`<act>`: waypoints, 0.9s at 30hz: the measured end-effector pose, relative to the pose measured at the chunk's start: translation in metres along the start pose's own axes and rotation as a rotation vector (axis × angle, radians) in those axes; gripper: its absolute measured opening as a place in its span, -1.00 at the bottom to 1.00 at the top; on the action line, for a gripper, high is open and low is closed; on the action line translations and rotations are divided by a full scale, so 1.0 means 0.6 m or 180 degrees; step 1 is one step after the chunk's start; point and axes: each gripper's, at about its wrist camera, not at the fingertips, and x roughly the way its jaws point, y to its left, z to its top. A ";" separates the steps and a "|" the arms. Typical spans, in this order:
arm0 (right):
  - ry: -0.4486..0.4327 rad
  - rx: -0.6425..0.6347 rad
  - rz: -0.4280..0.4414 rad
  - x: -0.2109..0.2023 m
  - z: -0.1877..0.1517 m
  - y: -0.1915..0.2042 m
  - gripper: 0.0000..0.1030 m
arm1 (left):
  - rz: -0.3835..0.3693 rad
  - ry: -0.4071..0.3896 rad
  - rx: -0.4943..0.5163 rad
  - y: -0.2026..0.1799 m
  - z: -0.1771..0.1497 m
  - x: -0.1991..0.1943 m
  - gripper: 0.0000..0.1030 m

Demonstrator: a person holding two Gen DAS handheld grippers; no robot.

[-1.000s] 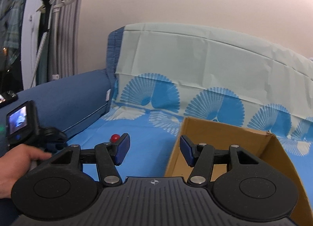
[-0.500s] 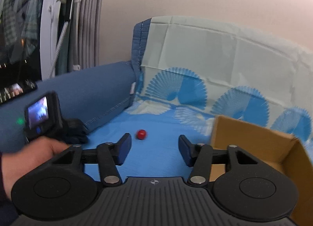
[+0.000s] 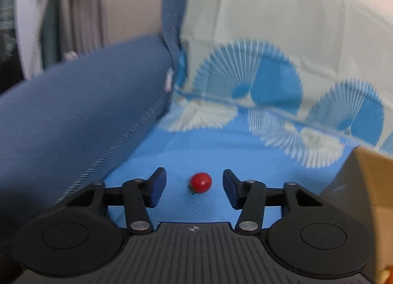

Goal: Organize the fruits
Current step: 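Grasp the black plum with the left gripper while the right gripper grasps the red tomato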

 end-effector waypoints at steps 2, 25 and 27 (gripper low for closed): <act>0.0115 0.0118 -0.0068 0.040 0.002 0.005 0.10 | -0.0007 0.0013 0.0000 0.002 0.003 0.002 -0.52; 0.0128 0.0419 -0.0118 -0.033 0.002 -0.033 -0.37 | 0.0158 -0.0058 0.0384 -0.015 0.001 -0.001 -0.51; -0.0001 0.0407 -0.0024 -0.092 -0.001 -0.044 -0.37 | 0.0205 -0.0105 0.0519 -0.024 -0.003 -0.009 -0.51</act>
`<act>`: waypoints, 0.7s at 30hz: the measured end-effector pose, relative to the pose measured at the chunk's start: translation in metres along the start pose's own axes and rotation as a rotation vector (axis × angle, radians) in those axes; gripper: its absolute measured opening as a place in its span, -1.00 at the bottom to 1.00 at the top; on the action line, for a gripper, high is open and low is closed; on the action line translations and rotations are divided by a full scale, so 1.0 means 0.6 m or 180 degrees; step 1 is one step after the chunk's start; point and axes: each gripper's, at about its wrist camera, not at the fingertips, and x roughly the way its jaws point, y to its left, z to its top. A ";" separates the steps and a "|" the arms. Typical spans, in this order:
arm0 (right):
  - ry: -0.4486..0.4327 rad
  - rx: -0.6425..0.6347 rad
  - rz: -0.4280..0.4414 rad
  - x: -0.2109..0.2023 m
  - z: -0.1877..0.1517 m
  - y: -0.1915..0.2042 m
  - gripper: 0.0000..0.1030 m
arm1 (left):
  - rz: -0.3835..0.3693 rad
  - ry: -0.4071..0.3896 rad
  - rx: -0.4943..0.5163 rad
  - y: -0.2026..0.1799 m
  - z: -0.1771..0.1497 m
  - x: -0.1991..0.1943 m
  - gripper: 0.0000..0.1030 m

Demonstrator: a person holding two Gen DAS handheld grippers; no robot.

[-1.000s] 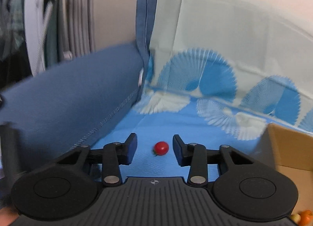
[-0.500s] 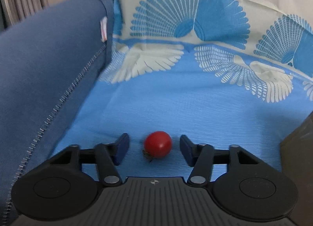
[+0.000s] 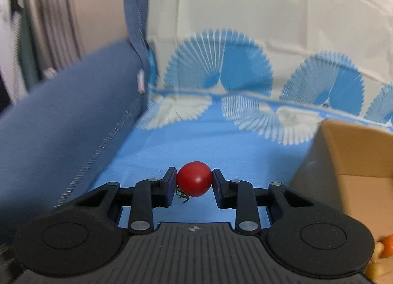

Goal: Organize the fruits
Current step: 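Grasp the black plum with the left gripper while the right gripper grasps the red tomato, then carry the held plum and red tomato over the cardboard box with both grippers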

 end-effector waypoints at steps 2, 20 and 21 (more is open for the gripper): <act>-0.0144 -0.0054 0.0073 -0.062 -0.002 -0.012 -0.37 | 0.0039 -0.0099 0.0213 -0.013 -0.001 -0.016 -0.51; -0.1042 0.0171 -0.0082 -0.344 -0.121 -0.206 -0.37 | -0.0729 -0.0991 0.1106 -0.138 -0.047 -0.270 -0.51; -0.1173 0.0196 -0.0071 -0.358 -0.125 -0.223 -0.37 | -0.0761 -0.0997 0.1129 -0.145 -0.049 -0.277 -0.51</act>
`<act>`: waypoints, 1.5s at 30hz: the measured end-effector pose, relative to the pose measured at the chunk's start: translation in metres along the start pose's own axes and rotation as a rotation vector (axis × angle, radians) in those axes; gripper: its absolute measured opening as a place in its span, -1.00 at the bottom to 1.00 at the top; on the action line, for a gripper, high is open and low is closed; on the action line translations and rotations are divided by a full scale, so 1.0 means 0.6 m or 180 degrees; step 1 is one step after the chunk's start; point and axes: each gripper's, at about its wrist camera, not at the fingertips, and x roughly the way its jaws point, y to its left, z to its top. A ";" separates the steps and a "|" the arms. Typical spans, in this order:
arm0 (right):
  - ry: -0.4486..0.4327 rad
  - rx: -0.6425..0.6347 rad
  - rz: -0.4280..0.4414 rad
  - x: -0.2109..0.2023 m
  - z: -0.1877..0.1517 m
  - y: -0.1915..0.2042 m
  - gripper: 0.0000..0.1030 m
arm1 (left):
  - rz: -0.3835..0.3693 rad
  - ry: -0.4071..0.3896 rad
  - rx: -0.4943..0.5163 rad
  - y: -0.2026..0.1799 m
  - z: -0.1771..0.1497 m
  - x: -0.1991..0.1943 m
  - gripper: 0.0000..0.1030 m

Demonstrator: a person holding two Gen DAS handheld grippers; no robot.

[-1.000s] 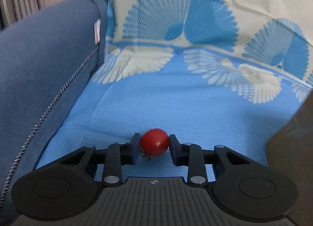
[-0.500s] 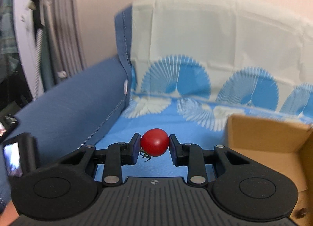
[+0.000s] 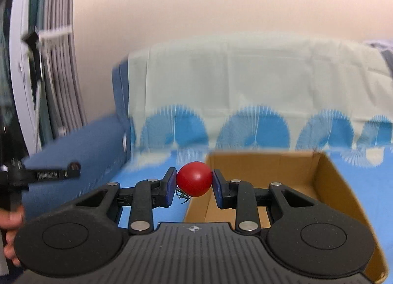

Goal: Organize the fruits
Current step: 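Carry the held plum and red tomato over the cardboard box with both grippers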

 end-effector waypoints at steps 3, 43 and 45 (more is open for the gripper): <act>0.0020 -0.0029 -0.0115 -0.006 -0.003 -0.016 -0.37 | -0.0100 0.0005 0.0028 -0.022 0.001 -0.009 -0.51; -0.0060 -0.0159 -0.0696 -0.058 -0.020 -0.127 -0.37 | -0.0766 0.0069 0.0260 -0.164 -0.064 0.048 -0.51; -0.0054 -0.0177 -0.0682 -0.056 -0.020 -0.123 -0.37 | -0.0769 0.0062 0.0260 -0.165 -0.064 0.047 -0.51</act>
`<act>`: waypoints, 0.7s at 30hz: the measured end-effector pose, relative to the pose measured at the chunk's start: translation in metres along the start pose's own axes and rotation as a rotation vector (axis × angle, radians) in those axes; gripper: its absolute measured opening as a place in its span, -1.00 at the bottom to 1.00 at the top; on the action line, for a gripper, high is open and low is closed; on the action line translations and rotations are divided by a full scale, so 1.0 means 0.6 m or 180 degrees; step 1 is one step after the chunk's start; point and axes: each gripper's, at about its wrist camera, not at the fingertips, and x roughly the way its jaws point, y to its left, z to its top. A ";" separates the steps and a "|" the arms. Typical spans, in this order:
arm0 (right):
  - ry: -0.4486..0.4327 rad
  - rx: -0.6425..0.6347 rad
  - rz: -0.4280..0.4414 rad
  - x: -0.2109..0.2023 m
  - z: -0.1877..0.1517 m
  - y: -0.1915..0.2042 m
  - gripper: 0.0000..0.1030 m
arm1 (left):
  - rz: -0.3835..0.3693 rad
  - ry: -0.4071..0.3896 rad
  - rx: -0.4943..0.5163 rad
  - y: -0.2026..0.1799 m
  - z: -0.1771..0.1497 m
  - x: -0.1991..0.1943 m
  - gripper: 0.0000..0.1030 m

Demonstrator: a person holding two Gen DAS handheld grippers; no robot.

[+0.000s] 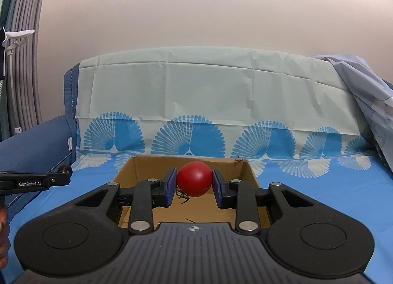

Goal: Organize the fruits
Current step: 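Carry the held plum and red tomato over the cardboard box with both grippers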

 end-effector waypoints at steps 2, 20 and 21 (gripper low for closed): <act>0.0007 -0.0014 0.0007 0.001 0.000 0.004 -0.37 | -0.0007 -0.0006 0.0003 0.000 -0.001 0.000 -0.51; 0.0017 -0.0038 0.0001 0.003 0.002 0.007 -0.37 | -0.0040 -0.0038 0.0014 -0.005 0.000 -0.002 -0.50; 0.0018 -0.0040 0.0002 0.003 0.001 0.006 -0.37 | -0.0041 -0.0041 0.0014 -0.005 0.000 -0.002 -0.50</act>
